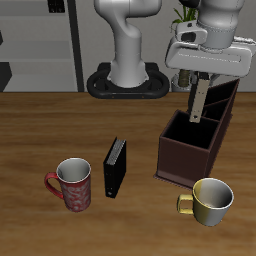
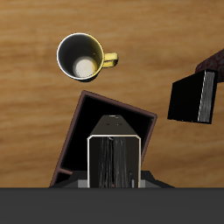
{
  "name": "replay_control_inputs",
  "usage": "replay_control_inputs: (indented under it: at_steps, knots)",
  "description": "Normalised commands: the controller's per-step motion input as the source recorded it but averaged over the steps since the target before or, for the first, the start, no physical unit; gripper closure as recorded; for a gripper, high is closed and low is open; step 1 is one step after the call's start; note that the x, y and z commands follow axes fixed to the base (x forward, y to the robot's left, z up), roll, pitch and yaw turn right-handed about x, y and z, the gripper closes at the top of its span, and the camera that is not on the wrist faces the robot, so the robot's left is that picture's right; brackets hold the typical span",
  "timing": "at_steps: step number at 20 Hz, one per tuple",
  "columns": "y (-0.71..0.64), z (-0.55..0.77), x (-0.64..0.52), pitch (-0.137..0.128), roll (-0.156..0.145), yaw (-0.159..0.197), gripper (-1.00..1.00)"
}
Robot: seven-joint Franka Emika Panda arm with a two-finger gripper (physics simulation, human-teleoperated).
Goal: Place the yellow book into the left desk caddy's right compartment
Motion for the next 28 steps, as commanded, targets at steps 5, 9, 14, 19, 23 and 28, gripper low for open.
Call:
replay_control_inputs:
  at_steps: [5, 9, 14, 19, 23, 28]
  knots:
    - [0.16, -0.01, 0.08, -0.017, 0.015, 0.022, 1.0]
    - [-0.04, -0.13, 0.19, 0.021, -0.012, 0.01, 1.0]
    - [-0.05, -0.18, 0.12, 0.018, -0.011, 0.012, 1.0]
    - [0.0, -0.35, 0.02, 0.041, 0.023, -0.001, 1.0]
    - [0.15, -0.36, -0.08, 0.035, 0.042, 0.015, 1.0]
    - [0.08, -0.28, -0.12, 0.016, 0.042, 0.001, 1.0]
